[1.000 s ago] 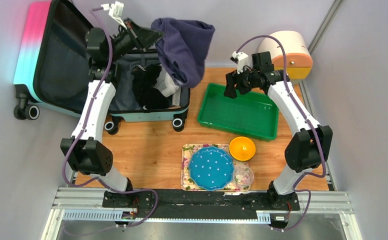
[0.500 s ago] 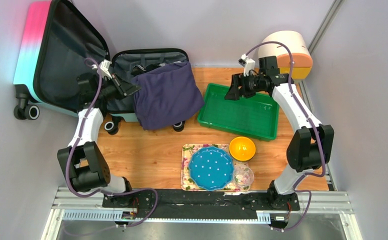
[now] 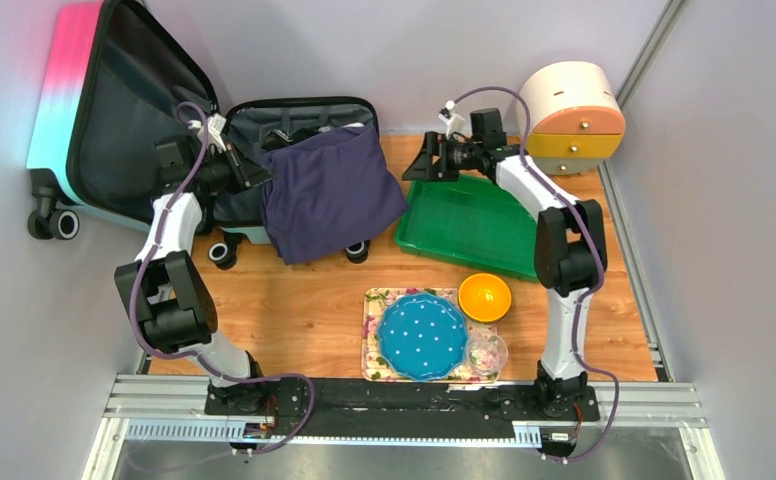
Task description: Open, take out, and arrange the luggage
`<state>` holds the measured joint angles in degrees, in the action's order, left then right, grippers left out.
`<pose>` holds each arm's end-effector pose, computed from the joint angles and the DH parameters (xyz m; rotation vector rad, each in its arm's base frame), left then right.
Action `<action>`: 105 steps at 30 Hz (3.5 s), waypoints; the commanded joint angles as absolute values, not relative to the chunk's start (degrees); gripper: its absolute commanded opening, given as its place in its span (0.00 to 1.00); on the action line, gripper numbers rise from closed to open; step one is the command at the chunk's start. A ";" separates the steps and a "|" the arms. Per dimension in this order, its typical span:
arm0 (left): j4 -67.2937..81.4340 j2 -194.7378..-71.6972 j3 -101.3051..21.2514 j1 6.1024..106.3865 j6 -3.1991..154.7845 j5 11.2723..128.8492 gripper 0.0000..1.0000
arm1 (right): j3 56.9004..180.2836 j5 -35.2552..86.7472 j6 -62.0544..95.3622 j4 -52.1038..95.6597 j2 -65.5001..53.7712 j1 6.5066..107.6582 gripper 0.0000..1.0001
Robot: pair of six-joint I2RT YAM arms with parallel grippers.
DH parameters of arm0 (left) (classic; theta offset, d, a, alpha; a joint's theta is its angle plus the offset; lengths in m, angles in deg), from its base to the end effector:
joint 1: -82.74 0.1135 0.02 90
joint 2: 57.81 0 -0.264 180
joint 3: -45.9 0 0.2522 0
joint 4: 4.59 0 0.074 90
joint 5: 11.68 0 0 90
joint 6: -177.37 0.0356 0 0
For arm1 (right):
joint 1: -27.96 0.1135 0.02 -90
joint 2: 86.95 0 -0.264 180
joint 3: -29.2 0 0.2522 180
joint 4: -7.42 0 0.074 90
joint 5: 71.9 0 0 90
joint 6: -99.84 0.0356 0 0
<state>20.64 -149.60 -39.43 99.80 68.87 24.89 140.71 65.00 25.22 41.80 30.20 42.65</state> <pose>0.3524 0.0782 0.2990 -0.0740 2.0201 -0.9930 0.4449 0.1435 0.2604 -0.4372 2.2314 1.2031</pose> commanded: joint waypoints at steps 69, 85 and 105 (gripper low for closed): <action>8.37 -191.05 -82.80 54.00 78.41 48.61 0.04 | 106.77 26.54 12.83 52.65 0.50 19.17 0.00; 27.17 -155.84 -64.39 73.21 84.11 43.26 0.80 | 117.49 32.69 11.51 60.12 -1.77 18.81 0.79; 25.78 -149.81 -39.91 92.41 88.69 43.78 0.83 | 132.25 45.96 8.61 51.33 5.51 38.32 0.79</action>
<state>29.10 -145.95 -38.03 92.42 87.21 43.47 128.76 42.64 8.87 55.09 1.98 37.54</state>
